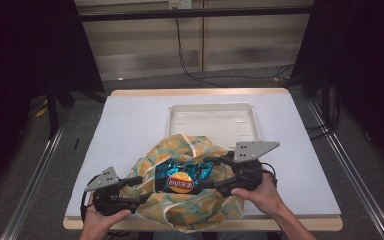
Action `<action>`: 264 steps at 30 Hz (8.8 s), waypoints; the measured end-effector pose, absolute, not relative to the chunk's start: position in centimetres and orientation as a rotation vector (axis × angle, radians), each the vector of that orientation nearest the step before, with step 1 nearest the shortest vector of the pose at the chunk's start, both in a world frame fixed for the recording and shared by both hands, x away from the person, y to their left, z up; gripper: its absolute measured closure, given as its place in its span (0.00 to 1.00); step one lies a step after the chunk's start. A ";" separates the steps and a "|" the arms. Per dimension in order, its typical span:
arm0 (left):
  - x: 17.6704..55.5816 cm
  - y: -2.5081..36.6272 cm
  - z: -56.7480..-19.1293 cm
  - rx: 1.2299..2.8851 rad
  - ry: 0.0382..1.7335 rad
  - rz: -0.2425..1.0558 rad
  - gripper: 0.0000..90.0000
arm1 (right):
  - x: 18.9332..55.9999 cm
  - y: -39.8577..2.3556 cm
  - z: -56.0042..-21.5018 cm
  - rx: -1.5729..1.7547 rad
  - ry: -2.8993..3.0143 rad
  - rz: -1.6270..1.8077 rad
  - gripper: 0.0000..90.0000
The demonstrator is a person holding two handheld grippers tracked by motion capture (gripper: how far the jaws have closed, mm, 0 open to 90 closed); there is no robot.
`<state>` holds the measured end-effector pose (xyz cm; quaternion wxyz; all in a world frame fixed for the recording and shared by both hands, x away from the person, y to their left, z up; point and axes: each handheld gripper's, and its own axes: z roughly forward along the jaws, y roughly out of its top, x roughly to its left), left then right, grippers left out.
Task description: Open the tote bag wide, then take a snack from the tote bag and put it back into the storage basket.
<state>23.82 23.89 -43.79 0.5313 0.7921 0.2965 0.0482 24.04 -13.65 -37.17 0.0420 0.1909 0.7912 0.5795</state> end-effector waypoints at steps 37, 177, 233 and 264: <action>23.5 24.6 -43.5 1.863 0.746 0.203 0.20 | 24.7 -12.6 -37.4 0.680 2.395 1.833 0.95; 22.7 23.5 -43.5 1.893 0.594 0.059 0.32 | 41.7 -19.1 -29.2 0.880 1.954 1.861 1.00; 23.0 25.2 -43.2 1.793 0.701 0.173 0.21 | 50.1 -15.7 -37.4 1.078 2.011 1.522 0.65; 23.1 25.4 -43.2 1.787 0.726 0.185 0.21 | 46.3 -18.7 -35.8 1.102 1.978 1.539 0.61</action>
